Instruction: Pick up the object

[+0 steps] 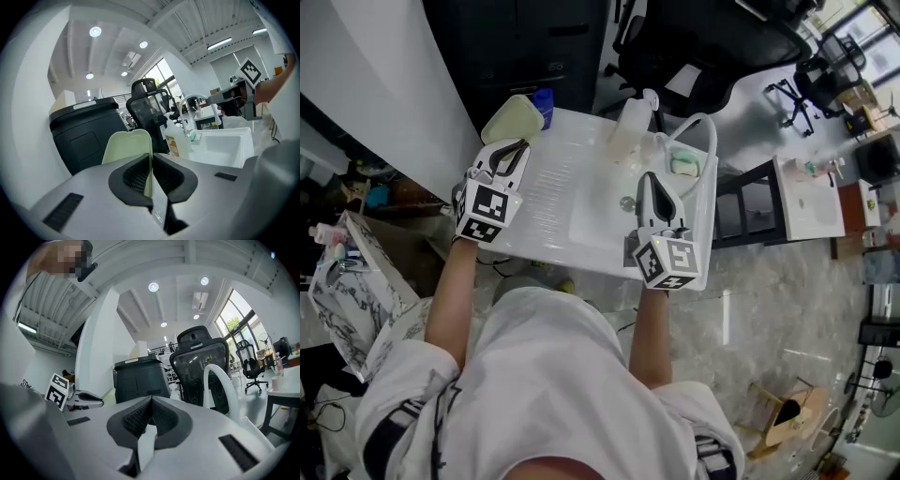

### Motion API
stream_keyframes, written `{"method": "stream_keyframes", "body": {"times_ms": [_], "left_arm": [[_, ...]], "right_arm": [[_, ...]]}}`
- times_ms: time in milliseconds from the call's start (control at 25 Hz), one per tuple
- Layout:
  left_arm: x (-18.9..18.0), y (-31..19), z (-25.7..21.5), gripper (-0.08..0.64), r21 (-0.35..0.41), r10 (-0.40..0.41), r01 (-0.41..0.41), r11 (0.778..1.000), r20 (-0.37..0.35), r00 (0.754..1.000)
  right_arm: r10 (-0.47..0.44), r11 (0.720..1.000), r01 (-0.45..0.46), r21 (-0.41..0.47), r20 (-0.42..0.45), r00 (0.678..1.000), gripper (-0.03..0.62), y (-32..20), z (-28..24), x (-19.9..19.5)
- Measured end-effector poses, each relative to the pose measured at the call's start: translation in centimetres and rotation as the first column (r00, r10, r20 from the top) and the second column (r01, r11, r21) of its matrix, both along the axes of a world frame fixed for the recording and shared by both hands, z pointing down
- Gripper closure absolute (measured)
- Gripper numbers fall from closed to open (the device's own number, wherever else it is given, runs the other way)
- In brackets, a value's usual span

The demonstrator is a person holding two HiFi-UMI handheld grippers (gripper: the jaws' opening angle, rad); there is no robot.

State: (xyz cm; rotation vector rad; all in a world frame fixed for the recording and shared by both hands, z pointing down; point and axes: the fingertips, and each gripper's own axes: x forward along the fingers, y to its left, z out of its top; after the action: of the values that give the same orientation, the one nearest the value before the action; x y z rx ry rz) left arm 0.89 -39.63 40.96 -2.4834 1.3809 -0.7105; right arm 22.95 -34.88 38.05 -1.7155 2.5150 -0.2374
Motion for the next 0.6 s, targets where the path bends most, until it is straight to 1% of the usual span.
{"method": "stream_keyframes", "body": {"times_ms": [240, 400, 600], "left_arm": [[-2.0, 1.5, -2.4, 0.52, 0.051, -0.041, 0.046, 0.998, -0.093, 0.995], [-3.3, 1.9, -3.5, 0.522, 0.069, -0.064, 0.076, 0.995, -0.158, 0.985], [-3.9, 2.2, -4.4, 0.522, 0.096, -0.071, 0.091, 0.991, -0.192, 0.979]], "right_arm": [[-0.002, 0.999, 0.003, 0.038, -0.009, 1.0, 0.586, 0.7, -1.2, -0.5], [0.003, 0.999, -0.001, 0.051, -0.03, 1.0, 0.587, 0.9, -1.3, -0.7], [0.019, 0.998, -0.017, 0.061, -0.043, 0.999, 0.588, 0.9, -1.4, -0.4]]}}
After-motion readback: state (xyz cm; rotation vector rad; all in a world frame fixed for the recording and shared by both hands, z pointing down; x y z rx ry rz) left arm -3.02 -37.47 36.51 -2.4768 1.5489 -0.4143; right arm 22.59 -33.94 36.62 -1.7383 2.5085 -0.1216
